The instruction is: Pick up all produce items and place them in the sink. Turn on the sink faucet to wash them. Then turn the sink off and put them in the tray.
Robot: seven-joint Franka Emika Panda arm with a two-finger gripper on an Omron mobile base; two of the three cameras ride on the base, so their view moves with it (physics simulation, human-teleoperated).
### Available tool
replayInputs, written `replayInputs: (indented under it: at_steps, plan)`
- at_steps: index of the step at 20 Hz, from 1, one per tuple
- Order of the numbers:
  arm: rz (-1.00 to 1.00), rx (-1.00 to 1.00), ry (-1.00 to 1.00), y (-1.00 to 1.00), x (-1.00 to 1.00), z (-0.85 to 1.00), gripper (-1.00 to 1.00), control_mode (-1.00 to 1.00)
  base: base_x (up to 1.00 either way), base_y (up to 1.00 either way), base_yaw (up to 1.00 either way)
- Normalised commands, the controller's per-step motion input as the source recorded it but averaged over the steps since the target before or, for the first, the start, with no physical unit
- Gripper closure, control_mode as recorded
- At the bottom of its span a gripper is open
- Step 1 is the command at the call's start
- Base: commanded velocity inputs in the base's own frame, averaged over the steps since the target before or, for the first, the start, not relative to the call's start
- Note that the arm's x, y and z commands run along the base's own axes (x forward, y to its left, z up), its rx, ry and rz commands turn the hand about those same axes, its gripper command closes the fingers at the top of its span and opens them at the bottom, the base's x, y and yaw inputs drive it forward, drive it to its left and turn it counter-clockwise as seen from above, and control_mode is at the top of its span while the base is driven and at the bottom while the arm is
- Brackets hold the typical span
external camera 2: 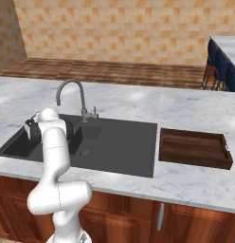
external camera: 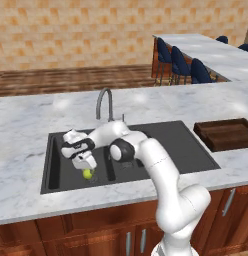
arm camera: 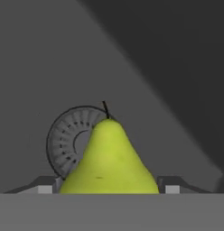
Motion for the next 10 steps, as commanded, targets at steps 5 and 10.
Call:
replayInputs:
  at_steps: [5, 10]
  plan:
    - [0.00, 0.01, -0.12, 0.00, 0.50, -0.42, 1.00, -1.00, 0.00, 0.00, 0.00]
    - [0.00, 0.05, -0.11, 0.00, 0.19, -0.42, 1.00, -1.00, 0.00, 0.00, 0.00]
